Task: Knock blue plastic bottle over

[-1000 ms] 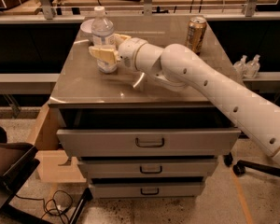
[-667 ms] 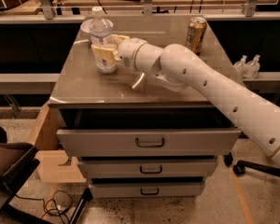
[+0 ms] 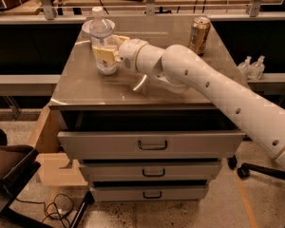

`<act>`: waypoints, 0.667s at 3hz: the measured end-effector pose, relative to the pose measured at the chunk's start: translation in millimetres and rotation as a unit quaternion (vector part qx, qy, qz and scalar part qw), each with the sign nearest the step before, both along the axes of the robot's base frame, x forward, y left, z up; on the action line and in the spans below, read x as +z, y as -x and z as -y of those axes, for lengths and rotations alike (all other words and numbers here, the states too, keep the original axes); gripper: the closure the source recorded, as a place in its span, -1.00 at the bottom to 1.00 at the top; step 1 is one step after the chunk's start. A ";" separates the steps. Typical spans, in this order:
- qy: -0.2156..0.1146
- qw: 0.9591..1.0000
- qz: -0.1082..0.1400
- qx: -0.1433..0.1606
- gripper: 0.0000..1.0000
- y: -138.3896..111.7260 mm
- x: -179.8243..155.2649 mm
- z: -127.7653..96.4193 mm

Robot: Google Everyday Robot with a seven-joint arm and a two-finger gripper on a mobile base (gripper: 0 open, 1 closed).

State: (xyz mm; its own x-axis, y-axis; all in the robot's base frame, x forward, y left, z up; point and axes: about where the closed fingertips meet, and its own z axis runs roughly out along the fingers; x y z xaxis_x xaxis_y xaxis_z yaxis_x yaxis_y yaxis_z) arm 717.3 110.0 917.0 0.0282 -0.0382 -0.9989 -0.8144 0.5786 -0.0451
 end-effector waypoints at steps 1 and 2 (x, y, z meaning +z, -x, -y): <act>0.006 1.000 -0.005 0.003 1.00 0.4 -0.6 -2.3; 0.037 0.999 -0.012 0.008 1.00 0.1 6.0 -3.5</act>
Offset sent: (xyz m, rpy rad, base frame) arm 0.0029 -0.0034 0.0264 -0.2642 0.0694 0.0295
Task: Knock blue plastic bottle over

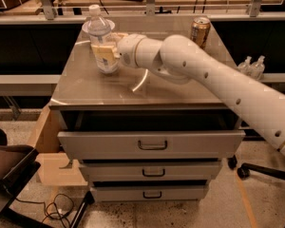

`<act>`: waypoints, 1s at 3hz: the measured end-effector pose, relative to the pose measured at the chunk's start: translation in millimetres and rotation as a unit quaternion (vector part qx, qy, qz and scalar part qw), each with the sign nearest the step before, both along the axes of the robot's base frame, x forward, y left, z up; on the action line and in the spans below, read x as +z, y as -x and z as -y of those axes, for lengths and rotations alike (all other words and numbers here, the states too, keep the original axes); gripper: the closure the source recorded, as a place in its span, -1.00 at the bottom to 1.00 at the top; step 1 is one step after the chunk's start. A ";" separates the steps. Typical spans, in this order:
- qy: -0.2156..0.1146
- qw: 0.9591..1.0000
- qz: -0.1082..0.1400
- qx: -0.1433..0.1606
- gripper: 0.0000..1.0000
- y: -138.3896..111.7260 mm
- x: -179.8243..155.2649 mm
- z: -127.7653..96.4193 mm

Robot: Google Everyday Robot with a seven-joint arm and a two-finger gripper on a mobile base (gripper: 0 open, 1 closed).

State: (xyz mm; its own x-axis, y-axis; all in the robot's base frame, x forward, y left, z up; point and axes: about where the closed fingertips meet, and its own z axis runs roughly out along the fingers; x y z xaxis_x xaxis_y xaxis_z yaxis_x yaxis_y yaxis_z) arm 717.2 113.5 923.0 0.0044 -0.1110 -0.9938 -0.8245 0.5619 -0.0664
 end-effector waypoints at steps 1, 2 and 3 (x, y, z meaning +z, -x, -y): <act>0.065 0.997 -0.001 0.044 1.00 24.2 36.8 -39.9; 0.148 0.987 -0.017 0.060 1.00 31.4 52.8 -47.5; 0.232 0.971 -0.041 0.044 1.00 18.5 52.3 -25.4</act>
Offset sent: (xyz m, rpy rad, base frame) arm 0.0007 -0.0239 0.0498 -0.5565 0.1130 0.0272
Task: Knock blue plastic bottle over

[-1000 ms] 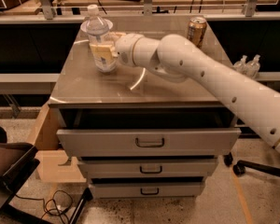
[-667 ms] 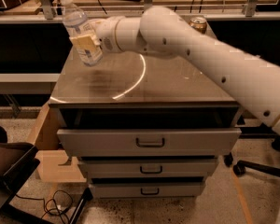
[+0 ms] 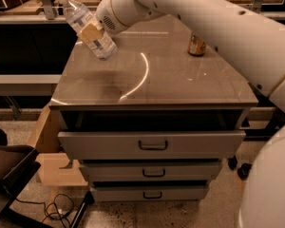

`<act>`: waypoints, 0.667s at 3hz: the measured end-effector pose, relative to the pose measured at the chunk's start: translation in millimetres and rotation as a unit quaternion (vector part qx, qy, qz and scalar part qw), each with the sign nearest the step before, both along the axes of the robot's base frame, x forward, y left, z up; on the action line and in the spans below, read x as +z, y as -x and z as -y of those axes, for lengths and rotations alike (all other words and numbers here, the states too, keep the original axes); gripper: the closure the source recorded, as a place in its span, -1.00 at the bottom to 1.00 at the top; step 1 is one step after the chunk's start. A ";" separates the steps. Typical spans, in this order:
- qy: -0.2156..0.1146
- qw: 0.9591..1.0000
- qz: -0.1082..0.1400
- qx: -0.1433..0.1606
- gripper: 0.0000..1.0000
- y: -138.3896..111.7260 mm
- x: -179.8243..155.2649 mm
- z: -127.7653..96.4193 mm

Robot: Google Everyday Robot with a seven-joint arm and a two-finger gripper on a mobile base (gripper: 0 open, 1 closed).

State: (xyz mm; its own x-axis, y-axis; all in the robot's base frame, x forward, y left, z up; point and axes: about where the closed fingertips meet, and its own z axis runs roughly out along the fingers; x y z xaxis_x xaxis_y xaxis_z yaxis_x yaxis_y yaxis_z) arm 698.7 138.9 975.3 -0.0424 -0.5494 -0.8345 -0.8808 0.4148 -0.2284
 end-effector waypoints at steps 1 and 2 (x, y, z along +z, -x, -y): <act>0.091 0.996 -0.019 -0.015 1.00 -5.6 -9.1 25.7; 0.170 0.985 -0.036 -0.016 1.00 -4.4 -16.2 44.3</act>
Offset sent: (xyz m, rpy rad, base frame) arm 0.0010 -0.0718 -0.0188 -0.5365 0.1171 -0.0357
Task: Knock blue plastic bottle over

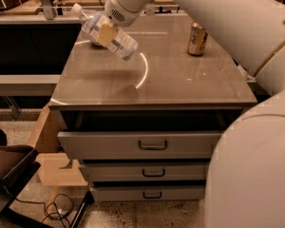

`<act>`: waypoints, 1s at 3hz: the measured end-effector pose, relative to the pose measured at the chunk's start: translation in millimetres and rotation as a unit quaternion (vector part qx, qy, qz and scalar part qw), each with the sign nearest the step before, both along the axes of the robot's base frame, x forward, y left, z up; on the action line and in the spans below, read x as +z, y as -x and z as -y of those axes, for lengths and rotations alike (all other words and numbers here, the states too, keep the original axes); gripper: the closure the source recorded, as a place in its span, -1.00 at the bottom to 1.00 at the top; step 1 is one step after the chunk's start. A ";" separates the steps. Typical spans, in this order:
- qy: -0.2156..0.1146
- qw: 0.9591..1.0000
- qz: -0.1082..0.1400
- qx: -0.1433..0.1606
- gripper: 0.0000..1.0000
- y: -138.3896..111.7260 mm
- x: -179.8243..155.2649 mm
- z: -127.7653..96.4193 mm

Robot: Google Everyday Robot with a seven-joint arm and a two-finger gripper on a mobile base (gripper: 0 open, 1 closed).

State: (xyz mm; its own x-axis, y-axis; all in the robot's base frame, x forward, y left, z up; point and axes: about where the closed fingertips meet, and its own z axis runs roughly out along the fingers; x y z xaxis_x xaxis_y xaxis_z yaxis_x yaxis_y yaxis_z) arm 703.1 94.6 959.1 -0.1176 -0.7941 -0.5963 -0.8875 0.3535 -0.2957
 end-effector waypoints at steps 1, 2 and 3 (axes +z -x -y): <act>0.064 0.998 -0.018 0.003 1.00 4.9 -10.0 11.0; 0.121 0.992 -0.032 0.011 1.00 10.5 -21.8 16.0; 0.170 0.984 -0.052 0.021 1.00 17.3 -39.6 19.7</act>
Offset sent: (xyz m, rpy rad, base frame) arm -0.0178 -0.0264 -0.0304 -0.3901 0.0966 0.0371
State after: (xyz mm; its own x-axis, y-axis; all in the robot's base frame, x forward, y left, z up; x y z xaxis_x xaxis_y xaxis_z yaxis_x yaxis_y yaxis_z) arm 685.7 74.9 919.5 -0.1270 -0.9510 -0.2820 -0.9304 0.2127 -0.2984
